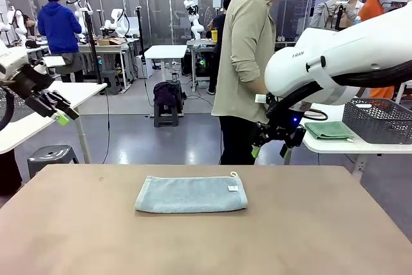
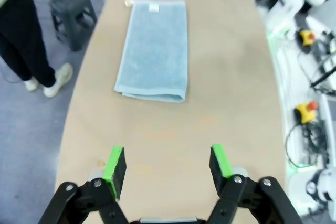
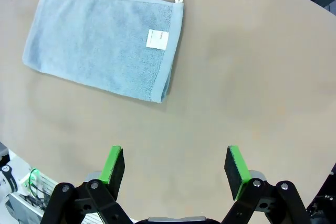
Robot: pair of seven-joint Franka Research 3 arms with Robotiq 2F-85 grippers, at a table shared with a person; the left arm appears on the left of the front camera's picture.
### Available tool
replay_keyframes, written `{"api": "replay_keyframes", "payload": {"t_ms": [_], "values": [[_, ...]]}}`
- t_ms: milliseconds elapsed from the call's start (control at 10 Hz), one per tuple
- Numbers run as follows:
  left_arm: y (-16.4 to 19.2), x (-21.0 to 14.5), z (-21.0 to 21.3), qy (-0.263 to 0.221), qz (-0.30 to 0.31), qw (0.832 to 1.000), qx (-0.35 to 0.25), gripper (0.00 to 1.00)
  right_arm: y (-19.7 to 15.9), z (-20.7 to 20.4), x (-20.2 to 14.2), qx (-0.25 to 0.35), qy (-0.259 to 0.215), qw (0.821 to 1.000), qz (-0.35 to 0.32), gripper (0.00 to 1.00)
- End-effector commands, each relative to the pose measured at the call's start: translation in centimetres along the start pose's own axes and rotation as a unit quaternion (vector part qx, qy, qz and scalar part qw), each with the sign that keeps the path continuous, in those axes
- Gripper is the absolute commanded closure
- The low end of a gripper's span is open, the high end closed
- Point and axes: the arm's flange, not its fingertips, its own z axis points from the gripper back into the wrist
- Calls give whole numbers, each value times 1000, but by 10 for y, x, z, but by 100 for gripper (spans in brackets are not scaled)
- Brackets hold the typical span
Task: Fold the towels and place them in the basket.
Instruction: When a person lays out a Towel with hook on the table, fold it in half twice.
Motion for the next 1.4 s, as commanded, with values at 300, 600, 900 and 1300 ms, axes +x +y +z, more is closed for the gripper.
{"api": "replay_keyframes", "payload": {"t_ms": [300, 600, 900, 1300], "values": [[-13, -30, -10, -89, -27, 996, -9, 19, -7, -34, -12, 27, -7, 998, -53, 4], [-6, -30, -12, -108, -70, 992, -11, 19, -15, -61, -14, 68, -15, 995, -64, 0], [-3, -30, -16, -133, -61, 989, 7, 0, -19, -83, -16, 93, -14, 993, -70, 0], [-1, -29, -14, -134, -53, 990, 7, 0, -23, -106, -10, 118, -20, 991, -52, 0]]}}
